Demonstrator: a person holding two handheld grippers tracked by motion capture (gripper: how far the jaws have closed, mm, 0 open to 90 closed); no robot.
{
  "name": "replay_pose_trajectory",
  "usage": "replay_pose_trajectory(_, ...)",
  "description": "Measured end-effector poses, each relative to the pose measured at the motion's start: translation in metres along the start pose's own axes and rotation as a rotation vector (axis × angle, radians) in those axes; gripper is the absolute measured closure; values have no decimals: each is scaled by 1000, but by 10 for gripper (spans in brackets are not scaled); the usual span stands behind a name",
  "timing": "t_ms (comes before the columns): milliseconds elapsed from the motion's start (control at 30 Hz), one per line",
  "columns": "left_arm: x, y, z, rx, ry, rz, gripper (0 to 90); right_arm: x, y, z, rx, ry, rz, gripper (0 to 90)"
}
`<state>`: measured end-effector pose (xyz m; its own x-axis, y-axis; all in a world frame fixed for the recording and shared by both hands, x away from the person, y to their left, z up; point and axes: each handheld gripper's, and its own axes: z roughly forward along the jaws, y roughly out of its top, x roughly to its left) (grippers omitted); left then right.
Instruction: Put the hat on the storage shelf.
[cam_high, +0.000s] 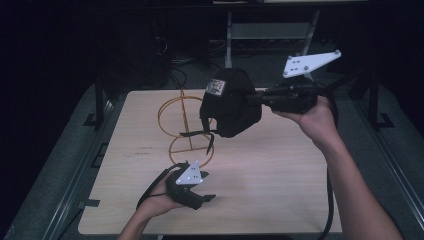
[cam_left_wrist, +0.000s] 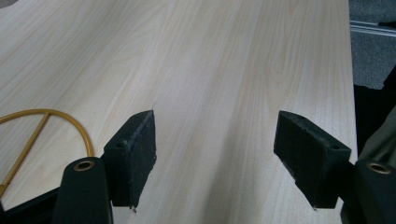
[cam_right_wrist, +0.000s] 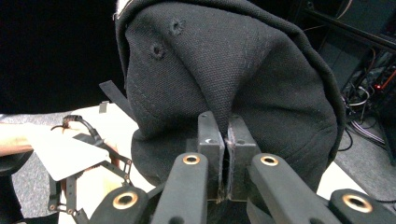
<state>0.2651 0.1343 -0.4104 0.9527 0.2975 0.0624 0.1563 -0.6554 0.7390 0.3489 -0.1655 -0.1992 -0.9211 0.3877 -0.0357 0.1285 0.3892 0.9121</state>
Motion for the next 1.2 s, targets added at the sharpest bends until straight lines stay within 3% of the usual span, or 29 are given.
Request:
replay_pose_trajectory(167,1,1,-1,-1,-4,18,297,-1,18,20,28,32,-8,873)
replay_pose_trajectory(400,1,0,-2,-7,-3,8,297,-1,38,48,66,68,-27,872)
replay_pose_trajectory(433,0,0,-2,-5,-6,13,296,-2,45,59,79,78,-37,872)
replay_pose_trajectory(567,1,1,-3,-7,-6,20,297,-2,54,75,101,93,-38,873)
replay_pose_trajectory(833,2,-2,-1,-3,-7,8,297,-5,62,94,106,79,-33,874)
replay_pose_trajectory(1200,3,-1,2,3,-8,21,296,-9,71,117,81,51,-20,875)
